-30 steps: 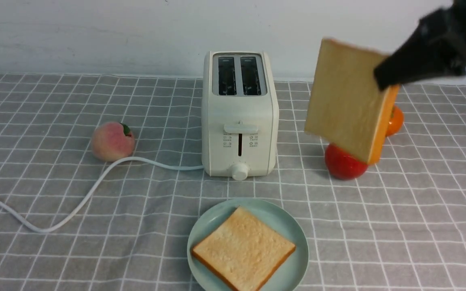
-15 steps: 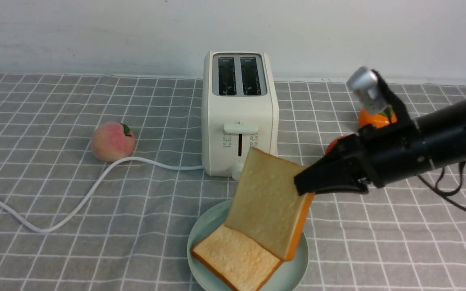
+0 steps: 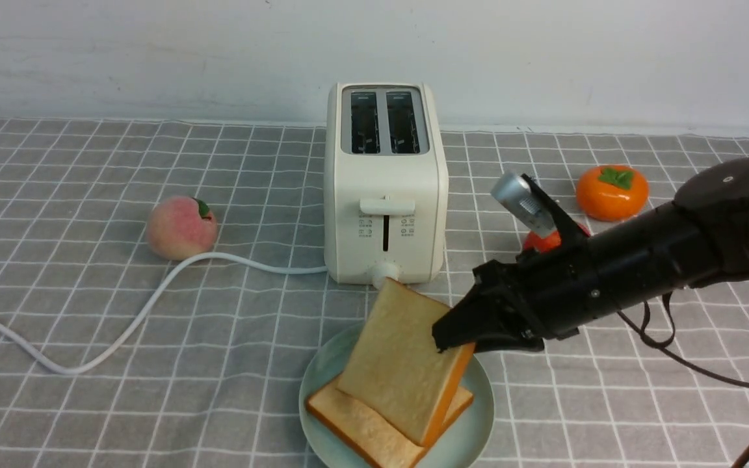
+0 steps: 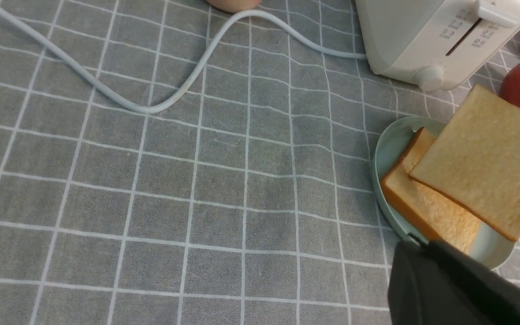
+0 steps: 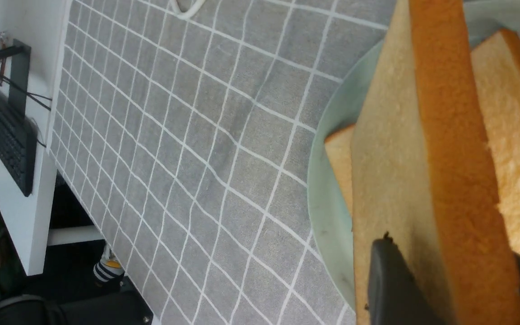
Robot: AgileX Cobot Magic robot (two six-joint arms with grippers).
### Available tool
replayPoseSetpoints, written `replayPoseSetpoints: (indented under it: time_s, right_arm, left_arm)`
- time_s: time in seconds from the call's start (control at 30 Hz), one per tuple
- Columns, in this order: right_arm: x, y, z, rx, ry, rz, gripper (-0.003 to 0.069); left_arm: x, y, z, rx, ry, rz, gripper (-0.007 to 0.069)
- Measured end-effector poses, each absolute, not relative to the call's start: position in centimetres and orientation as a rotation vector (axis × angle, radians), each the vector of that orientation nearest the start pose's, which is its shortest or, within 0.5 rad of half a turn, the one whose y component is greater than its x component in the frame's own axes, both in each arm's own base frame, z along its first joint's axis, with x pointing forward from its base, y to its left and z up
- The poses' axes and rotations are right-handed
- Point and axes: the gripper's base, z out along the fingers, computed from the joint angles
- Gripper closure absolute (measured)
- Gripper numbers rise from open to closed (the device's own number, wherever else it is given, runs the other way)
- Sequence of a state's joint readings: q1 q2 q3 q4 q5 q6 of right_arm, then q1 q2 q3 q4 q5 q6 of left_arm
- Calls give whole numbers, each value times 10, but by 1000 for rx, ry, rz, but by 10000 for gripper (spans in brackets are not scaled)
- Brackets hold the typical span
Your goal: Take toasted bread from bread machine on grey coffee table place on plate.
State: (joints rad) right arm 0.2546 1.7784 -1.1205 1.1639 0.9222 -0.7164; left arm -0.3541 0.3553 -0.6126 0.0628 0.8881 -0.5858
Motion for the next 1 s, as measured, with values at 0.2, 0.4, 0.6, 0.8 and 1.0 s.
replayPoseSetpoints:
  time_s: [0.2,0.4,0.6,0.8,1.0]
  right_arm:
    - [320,143,220,-344,2681,1150,210]
    - [314,117,266,-416,2723,989,185]
    - [286,92,328,-336,2720,672,340]
    - [221,66,398,-291,2487,450,631]
    - [137,45,464,-227,2027,390,671]
  left_arm:
    - [53,-15,315,-236,2143,-479,638]
    - [53,-15,315,-237,2145,-478,638]
    - [53,-15,315,-237,2145,-478,638]
    - [54,-15,317,-234,2126,-486,638]
    - [58,-17,325,-217,2022,-526,638]
